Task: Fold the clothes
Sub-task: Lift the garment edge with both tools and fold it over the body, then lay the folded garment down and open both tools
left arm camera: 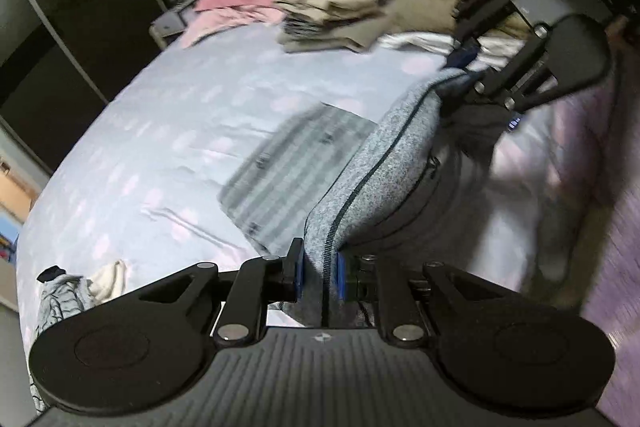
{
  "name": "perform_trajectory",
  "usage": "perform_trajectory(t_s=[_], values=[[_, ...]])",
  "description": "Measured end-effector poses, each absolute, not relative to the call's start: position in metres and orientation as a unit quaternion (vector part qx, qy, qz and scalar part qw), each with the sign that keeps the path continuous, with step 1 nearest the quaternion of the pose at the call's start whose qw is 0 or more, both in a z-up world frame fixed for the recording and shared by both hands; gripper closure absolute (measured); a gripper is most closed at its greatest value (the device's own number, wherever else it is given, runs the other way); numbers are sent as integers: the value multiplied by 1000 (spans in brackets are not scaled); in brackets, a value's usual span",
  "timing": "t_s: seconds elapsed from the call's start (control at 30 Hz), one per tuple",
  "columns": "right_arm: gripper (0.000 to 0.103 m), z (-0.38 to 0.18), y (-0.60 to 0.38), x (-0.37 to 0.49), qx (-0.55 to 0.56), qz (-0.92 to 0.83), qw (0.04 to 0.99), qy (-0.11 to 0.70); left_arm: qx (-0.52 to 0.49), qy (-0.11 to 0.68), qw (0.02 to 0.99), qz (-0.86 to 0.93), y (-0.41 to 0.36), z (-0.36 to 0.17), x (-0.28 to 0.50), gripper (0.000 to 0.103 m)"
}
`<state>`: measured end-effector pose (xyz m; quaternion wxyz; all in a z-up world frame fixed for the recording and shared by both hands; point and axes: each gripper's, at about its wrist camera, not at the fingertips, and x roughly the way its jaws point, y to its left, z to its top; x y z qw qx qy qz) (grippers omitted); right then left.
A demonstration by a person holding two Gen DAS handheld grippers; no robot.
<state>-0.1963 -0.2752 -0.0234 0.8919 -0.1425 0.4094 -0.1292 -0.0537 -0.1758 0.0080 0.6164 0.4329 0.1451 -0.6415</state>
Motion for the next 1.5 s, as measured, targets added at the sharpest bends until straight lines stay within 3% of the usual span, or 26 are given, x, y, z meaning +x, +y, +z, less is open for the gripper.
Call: perform_trajectory(t_s=[0.3,0.63,0.77,0.8,0.9,1.17,1.27,1.5], values=[[84,-27,-362,-134,-114,-147,886,424,447,147,610,-638,-266,-1,-2,90],[83,-78,-454,-63,-3,-156,870,469,454,221,593,-627,-352,-59,56,88],[78,-98,-474,-48,20,-161,862,481,444,246,594,-623,-367,-75,73,83],[70,-100,-478,-46,22,-166,861,479,439,249,598,-623,-368,-75,76,81],[63,-96,-489,-46,29,-187,863,469,419,254,611,-622,-365,-74,87,72],[63,-62,-514,-84,64,-270,859,429,297,270,693,-599,-328,-36,116,63],[61,-54,-514,-100,99,-276,860,417,282,273,695,-602,-309,-24,109,53],[61,-55,-486,-138,150,-259,859,415,278,282,684,-612,-263,-24,68,46]])
